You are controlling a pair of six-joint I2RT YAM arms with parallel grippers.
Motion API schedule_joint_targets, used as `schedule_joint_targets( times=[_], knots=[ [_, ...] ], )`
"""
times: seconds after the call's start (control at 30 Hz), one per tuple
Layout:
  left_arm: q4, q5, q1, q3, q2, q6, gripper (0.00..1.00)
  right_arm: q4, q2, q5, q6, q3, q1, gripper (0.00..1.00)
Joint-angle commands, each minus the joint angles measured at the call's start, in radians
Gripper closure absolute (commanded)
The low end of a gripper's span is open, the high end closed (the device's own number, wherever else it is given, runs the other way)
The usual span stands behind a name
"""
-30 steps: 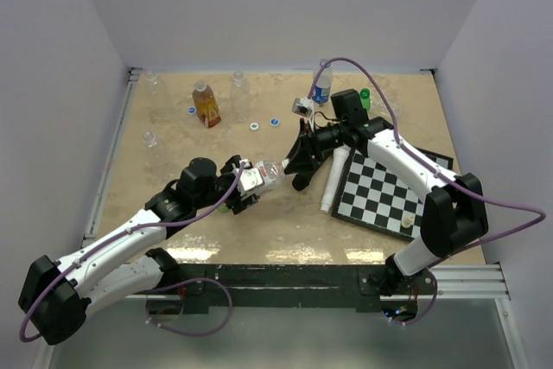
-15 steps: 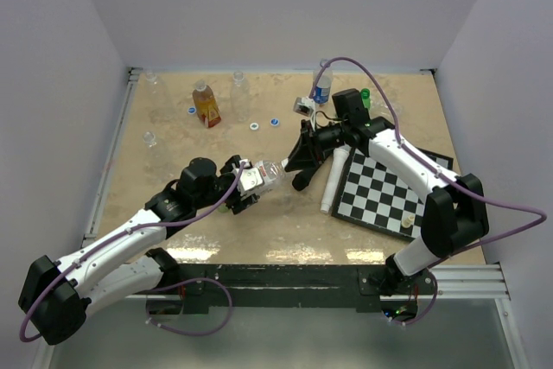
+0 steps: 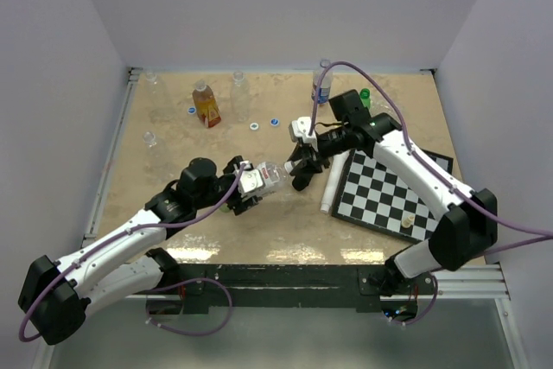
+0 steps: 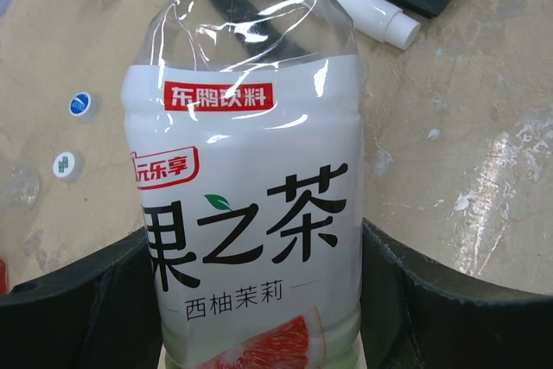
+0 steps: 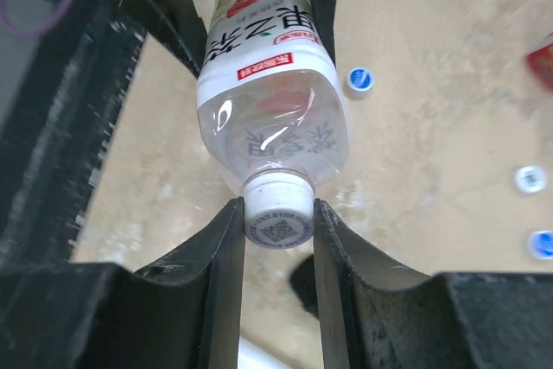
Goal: Unscrew the bottle caps
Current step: Unscrew the bottle cap from the plastic bottle.
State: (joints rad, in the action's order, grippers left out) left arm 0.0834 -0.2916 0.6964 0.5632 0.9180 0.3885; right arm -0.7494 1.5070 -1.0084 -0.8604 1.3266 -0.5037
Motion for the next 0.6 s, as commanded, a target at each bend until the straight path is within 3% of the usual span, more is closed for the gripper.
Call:
schedule_joint_targets(
  times=[0.0, 0.23, 0.4, 0.5, 0.57],
  knots=[
    [-0.042, 0.011, -0.006, 0.017, -0.016, -0.008, 1.00, -0.022, -0.160, 0.082, -0.454, -0.036, -0.027, 1.00],
    [-0.042, 0.009, -0.005, 0.017, -0.016, -0.010, 1.00, -0.137, -0.156, 0.044, -0.779, -0.039, -0.027, 1.00],
    [-0.042, 0.008, -0.005, 0.018, -0.016, -0.011, 1.00, -0.107, -0.191, 0.039, -0.755, -0.089, -0.027, 0.99],
    [-0.042, 0.006, -0.005, 0.018, -0.016, -0.011, 1.00, -0.090, -0.203, 0.033, -0.724, -0.107, -0.027, 0.91],
    [-0.042, 0.006, -0.006, 0.018, -0.015, -0.010, 1.00, -0.081, -0.209, 0.024, -0.694, -0.112, -0.027, 0.78]
  ],
)
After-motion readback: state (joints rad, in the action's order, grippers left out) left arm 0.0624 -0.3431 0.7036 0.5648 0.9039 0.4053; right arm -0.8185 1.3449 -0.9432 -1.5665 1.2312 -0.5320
